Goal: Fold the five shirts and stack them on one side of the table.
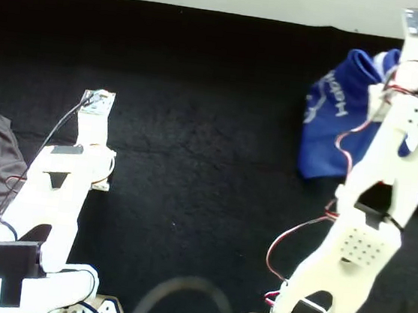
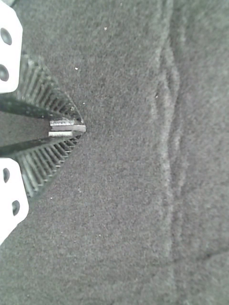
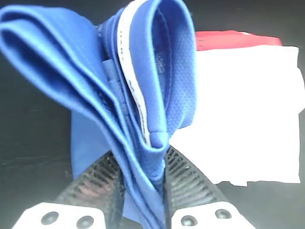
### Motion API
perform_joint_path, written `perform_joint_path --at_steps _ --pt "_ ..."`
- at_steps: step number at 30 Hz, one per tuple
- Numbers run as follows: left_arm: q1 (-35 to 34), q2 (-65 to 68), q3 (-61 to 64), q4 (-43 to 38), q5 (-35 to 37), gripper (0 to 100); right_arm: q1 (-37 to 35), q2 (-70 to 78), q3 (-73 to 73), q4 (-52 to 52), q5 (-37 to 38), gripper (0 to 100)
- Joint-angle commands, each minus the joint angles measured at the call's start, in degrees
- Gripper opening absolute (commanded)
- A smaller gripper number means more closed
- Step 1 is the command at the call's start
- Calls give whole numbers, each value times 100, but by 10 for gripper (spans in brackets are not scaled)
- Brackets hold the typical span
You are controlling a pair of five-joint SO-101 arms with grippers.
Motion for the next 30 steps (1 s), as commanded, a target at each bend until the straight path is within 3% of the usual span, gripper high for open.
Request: perform_joint_path --at_steps 1,7,12,23,30 --pt "-40 -57 13 -167 -35 9 435 -505 -330 66 352 5" --pt "-40 -57 13 -167 -35 9 1042 -171 -330 -119 1116 5" --pt "-40 -57 13 -167 -35 9 1437 655 -338 -936 1635 5" --pt "-40 -57 13 -167 -35 9 1692 1965 -338 -3160 1653 5" --pt "-40 -57 13 -167 -35 9 1903 2255 -338 -3644 1653 5"
